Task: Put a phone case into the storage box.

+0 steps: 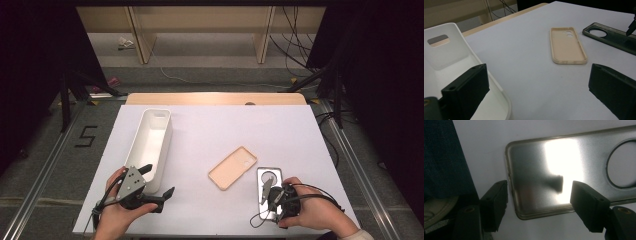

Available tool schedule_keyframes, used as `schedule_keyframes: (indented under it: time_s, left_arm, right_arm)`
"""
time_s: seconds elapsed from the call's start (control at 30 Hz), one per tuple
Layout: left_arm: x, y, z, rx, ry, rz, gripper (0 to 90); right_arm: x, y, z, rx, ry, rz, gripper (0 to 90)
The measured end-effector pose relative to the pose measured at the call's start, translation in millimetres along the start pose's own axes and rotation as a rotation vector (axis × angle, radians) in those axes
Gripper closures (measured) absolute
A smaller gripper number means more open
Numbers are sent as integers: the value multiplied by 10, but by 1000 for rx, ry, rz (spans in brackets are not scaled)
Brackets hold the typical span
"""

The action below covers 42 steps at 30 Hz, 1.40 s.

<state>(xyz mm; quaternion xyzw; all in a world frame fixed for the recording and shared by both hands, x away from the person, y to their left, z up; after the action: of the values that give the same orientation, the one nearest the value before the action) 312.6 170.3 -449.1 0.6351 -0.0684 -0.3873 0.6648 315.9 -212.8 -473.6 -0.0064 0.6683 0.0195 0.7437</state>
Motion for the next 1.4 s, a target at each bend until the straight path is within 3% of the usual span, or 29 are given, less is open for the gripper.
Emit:
schedule_keyframes:
  time_s: [0.3,0.63,1.4]
  left_arm:
    - [1,-2,2,-1,-3,-1,28]
    - [4,-4,6,0,-6,-2,28]
    - [10,-13,11,6,-11,-10,30]
  right_arm:
    - [46,47,-40,-6,0,-20,373]
    - [59,90,-93,-24,7,-33,548]
    - [58,160,-176,-63,36,-45,800]
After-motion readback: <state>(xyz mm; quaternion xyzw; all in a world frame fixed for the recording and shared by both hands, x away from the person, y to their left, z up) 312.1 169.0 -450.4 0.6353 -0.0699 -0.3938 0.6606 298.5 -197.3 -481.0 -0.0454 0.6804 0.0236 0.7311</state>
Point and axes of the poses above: each handheld gripper's, and its own axes: x roughly forward along the jaws, y roughly out of its top, z roughly to its right, the point moved 3 cm from there along x, roughly forward along the jaws, and after that the axes turned 14 degrees about -x, right-handed, at the moved point
